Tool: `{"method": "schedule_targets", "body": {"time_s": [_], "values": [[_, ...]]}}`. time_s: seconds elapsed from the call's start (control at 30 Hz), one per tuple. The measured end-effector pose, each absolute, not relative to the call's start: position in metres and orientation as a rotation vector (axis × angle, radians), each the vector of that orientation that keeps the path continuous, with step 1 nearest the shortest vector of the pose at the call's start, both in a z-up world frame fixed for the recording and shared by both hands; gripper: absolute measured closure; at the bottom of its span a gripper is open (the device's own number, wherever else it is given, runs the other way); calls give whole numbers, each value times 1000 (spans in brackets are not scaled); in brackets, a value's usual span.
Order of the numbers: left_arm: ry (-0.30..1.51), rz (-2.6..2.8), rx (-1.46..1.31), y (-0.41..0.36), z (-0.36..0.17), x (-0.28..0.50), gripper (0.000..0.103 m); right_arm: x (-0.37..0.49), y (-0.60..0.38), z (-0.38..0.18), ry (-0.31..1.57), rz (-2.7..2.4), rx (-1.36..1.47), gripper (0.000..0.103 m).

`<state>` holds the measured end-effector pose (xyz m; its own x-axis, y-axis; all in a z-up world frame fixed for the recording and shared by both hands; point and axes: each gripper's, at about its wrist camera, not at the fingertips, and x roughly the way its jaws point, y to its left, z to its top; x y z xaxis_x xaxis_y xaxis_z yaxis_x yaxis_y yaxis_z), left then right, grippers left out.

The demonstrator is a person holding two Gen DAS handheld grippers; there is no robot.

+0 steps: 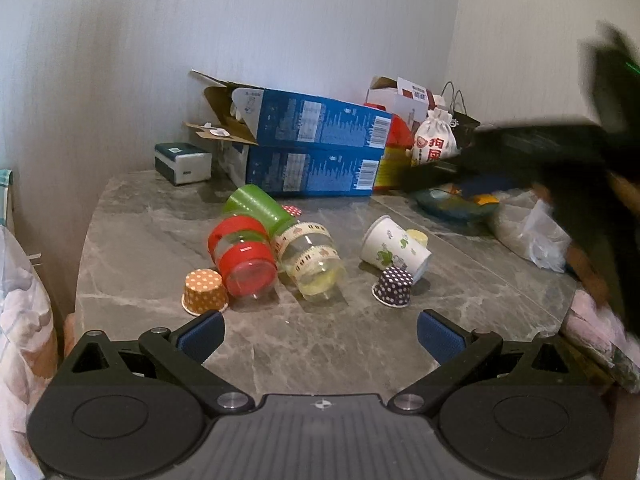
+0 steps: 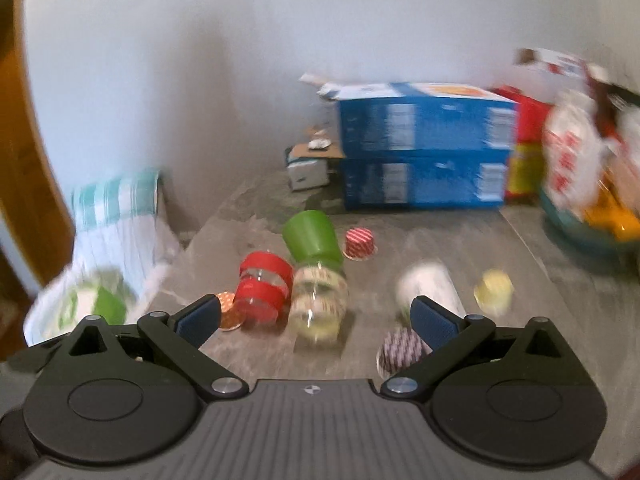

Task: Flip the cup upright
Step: 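Grasp the green plastic cup lying on the table with the right tool and lift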

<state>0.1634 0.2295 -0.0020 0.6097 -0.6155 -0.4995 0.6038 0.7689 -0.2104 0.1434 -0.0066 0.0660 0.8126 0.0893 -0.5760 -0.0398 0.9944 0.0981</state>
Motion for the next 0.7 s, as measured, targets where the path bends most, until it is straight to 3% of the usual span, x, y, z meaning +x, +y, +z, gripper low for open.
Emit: {"method": "schedule_targets", "body": {"time_s": [0.37, 0.7], "values": [[626, -687, -71, 255, -6, 195, 0, 337, 5, 37, 1019, 78, -4, 3], [664, -662, -127, 269, -16, 221, 0, 393, 5, -7, 1190, 145, -11, 23]]}}
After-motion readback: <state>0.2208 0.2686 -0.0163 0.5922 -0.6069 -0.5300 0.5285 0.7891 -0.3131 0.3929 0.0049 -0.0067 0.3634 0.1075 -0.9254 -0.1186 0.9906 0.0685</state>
